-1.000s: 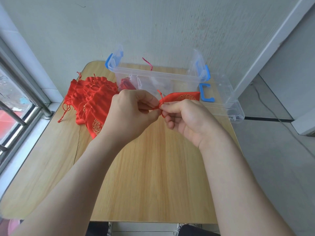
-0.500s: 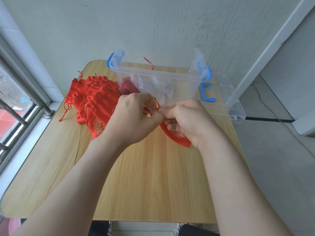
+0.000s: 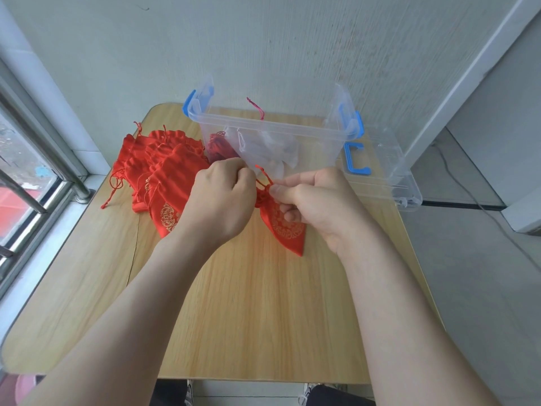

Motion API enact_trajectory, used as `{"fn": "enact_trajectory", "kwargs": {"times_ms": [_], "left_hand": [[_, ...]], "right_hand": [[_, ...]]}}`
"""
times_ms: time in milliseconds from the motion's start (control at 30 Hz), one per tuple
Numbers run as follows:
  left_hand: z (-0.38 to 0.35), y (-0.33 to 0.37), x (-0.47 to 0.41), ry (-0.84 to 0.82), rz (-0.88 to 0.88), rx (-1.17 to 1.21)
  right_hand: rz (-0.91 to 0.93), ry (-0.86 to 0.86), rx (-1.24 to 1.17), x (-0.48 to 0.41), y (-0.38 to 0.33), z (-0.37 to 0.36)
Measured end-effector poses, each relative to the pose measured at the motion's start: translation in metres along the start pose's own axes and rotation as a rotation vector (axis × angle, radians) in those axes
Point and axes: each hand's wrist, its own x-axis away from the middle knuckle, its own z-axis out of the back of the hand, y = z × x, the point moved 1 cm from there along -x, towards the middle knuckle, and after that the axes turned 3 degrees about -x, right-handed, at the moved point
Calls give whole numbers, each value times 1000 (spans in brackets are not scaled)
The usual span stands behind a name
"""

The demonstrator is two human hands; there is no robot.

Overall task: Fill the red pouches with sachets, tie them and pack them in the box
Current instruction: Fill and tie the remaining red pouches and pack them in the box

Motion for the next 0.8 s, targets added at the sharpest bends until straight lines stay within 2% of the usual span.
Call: {"fn": "enact_trajectory", "kwargs": {"times_ms": [367, 800], "left_hand": [[1, -15, -10, 100, 182, 116], [-1, -16, -9, 82, 132, 140]], "right_hand": [[-19, -96, 110, 8, -2, 0], [-74, -264, 255, 10, -3, -6]]}}
